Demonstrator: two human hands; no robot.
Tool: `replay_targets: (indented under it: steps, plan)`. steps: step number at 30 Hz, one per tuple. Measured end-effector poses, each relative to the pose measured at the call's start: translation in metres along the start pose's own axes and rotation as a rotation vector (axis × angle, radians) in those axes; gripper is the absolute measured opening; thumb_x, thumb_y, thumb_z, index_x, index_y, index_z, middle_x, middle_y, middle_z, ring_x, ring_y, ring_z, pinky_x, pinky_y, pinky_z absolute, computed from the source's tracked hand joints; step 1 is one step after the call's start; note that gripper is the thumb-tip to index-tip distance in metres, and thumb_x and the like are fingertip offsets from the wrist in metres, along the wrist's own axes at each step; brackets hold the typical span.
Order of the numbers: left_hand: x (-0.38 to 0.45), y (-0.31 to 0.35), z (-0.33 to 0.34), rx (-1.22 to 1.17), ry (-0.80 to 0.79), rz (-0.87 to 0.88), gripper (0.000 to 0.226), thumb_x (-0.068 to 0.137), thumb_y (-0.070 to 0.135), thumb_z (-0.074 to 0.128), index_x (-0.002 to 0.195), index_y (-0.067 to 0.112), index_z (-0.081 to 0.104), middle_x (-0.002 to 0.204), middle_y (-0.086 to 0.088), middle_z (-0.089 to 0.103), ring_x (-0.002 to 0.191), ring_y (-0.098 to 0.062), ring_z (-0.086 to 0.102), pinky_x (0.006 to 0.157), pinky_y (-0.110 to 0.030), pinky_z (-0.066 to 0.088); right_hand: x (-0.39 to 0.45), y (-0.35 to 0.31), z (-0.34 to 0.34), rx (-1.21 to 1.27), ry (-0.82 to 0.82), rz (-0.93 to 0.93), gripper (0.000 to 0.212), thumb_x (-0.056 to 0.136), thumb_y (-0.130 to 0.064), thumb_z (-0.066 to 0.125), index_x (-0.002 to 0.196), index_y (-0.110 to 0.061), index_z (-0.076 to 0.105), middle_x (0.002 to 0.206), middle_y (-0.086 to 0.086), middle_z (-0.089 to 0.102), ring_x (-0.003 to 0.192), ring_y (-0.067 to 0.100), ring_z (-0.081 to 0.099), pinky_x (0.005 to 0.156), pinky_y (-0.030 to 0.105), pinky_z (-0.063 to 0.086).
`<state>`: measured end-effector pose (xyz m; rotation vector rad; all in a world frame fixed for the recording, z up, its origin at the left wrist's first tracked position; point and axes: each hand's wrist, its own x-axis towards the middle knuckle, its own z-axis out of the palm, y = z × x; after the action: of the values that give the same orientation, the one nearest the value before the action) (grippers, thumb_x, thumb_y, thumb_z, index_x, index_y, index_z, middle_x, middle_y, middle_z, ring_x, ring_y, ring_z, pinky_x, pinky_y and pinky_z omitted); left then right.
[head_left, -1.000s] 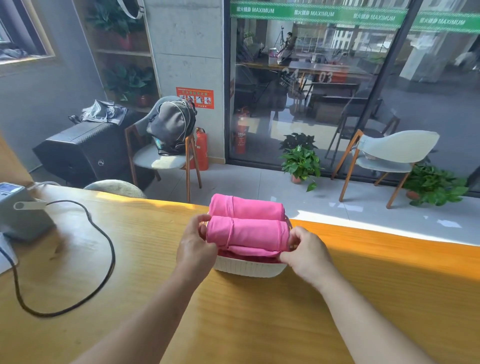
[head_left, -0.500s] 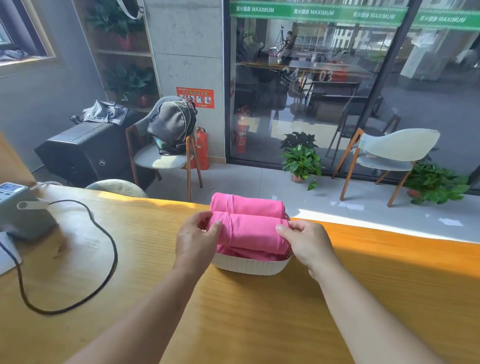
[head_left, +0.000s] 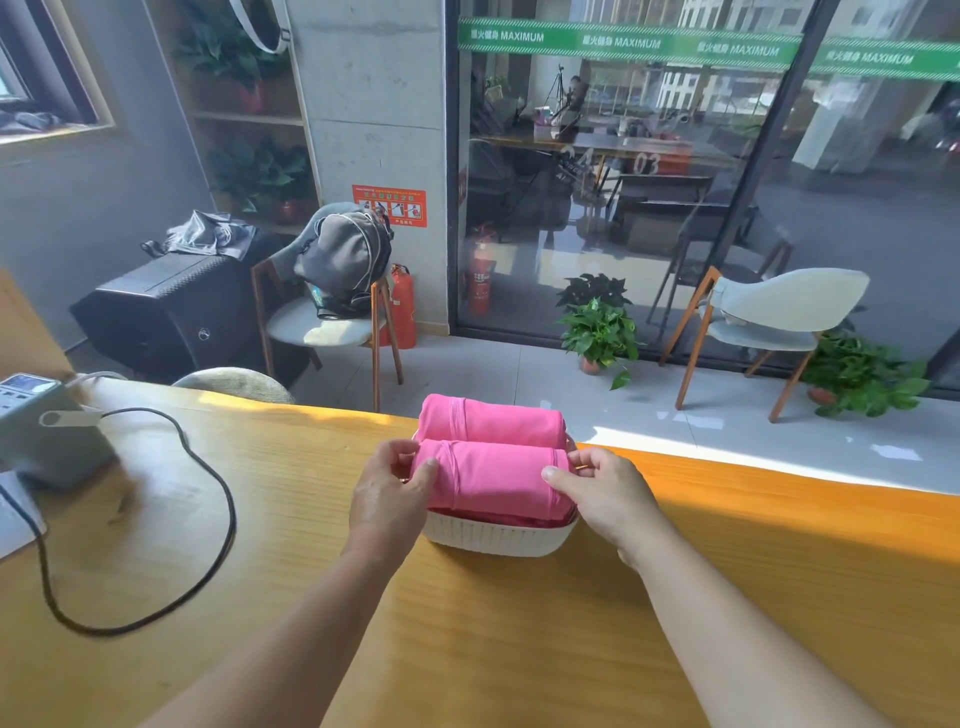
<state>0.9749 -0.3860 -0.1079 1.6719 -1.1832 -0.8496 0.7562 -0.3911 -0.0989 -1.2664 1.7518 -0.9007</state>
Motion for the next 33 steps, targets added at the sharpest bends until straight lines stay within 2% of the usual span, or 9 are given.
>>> replay_targets:
  steps: [4, 7, 10, 14, 16, 18, 22, 29, 33]
  plan:
    - [0.015, 0.011, -0.001, 0.032, 0.069, -0.008, 0.038, 0.095, 0.037, 0.058, 0.129, 0.021, 0.057, 0.119, 0.001, 0.061, 0.109, -0.016, 0.057, 0.095, -0.037, 0.050, 0.010, -0.005, -0.008, 0.006, 0.111, 0.070, 0.033, 0.085, -0.051, 0.065, 0.098, -0.020, 0.066, 0.100, -0.002, 0.068, 0.094, 0.020, 0.064, 0.076, 0.034, 0.050]
    - [0.031, 0.021, 0.000, 0.060, 0.066, -0.021, 0.045, 0.097, 0.037, 0.053, 0.137, 0.018, 0.052, 0.134, -0.002, 0.057, 0.122, -0.020, 0.052, 0.105, -0.041, 0.044, 0.017, -0.015, -0.008, -0.001, 0.124, 0.046, 0.028, 0.092, -0.046, 0.059, 0.093, -0.019, 0.067, 0.093, -0.004, 0.067, 0.093, 0.020, 0.063, 0.079, 0.035, 0.050]
    - [0.051, 0.028, 0.005, 0.118, -0.037, -0.075, 0.052, 0.098, 0.040, 0.050, 0.143, 0.013, 0.047, 0.143, -0.006, 0.051, 0.132, -0.025, 0.045, 0.110, -0.043, 0.038, 0.028, -0.026, -0.003, -0.009, 0.091, 0.052, 0.032, 0.095, -0.042, 0.055, 0.091, -0.012, 0.067, 0.094, 0.004, 0.069, 0.094, 0.027, 0.063, 0.087, 0.040, 0.051]
    - [0.067, 0.031, 0.008, 0.108, -0.114, -0.127, 0.038, 0.097, 0.035, 0.054, 0.126, 0.013, 0.064, 0.123, -0.007, 0.065, 0.112, -0.026, 0.060, 0.098, -0.043, 0.050, 0.048, -0.030, 0.007, -0.013, 0.099, 0.111, 0.051, 0.094, -0.042, 0.056, 0.111, 0.006, 0.066, 0.115, 0.021, 0.067, 0.106, 0.038, 0.064, 0.096, 0.049, 0.050]
    - [0.070, 0.030, 0.008, 0.115, -0.078, -0.090, 0.030, 0.095, 0.031, 0.057, 0.118, 0.015, 0.069, 0.114, -0.005, 0.069, 0.104, -0.025, 0.063, 0.093, -0.043, 0.053, 0.054, -0.028, 0.007, -0.014, 0.130, 0.101, 0.046, 0.092, -0.039, 0.060, 0.109, 0.003, 0.069, 0.109, 0.021, 0.070, 0.102, 0.038, 0.066, 0.094, 0.049, 0.052]
    - [0.071, 0.027, 0.009, 0.127, -0.041, -0.061, 0.025, 0.094, 0.025, 0.059, 0.114, 0.017, 0.071, 0.110, -0.002, 0.070, 0.102, -0.023, 0.064, 0.091, -0.041, 0.054, 0.056, -0.025, 0.006, -0.030, 0.163, 0.075, 0.034, 0.090, -0.037, 0.064, 0.106, -0.009, 0.075, 0.099, 0.009, 0.075, 0.095, 0.030, 0.069, 0.090, 0.044, 0.055]
    - [0.069, 0.019, 0.017, 0.189, -0.033, -0.059, 0.025, 0.095, 0.019, 0.057, 0.116, 0.018, 0.071, 0.114, -0.001, 0.069, 0.104, -0.021, 0.061, 0.093, -0.038, 0.052, 0.052, -0.013, 0.005, -0.084, 0.161, 0.074, 0.028, 0.091, -0.031, 0.065, 0.112, -0.016, 0.074, 0.106, 0.001, 0.074, 0.099, 0.022, 0.067, 0.089, 0.036, 0.054]
    - [0.063, 0.020, 0.020, 0.262, -0.017, 0.001, 0.031, 0.096, 0.023, 0.055, 0.125, 0.018, 0.062, 0.122, -0.003, 0.065, 0.106, -0.021, 0.058, 0.086, -0.029, 0.045, 0.047, -0.017, 0.005, -0.099, 0.151, 0.062, 0.024, 0.091, -0.025, 0.062, 0.101, -0.006, 0.072, 0.107, 0.013, 0.073, 0.102, 0.031, 0.067, 0.093, 0.048, 0.053]
    - [0.045, 0.023, 0.020, 0.292, 0.067, 0.077, 0.036, 0.096, 0.030, 0.056, 0.131, 0.019, 0.056, 0.134, 0.001, 0.050, 0.120, -0.021, 0.051, 0.100, -0.034, 0.040, 0.033, -0.024, 0.000, -0.173, 0.216, 0.031, 0.034, 0.096, -0.026, 0.056, 0.123, -0.010, 0.066, 0.123, 0.005, 0.068, 0.107, 0.024, 0.062, 0.085, 0.029, 0.049]
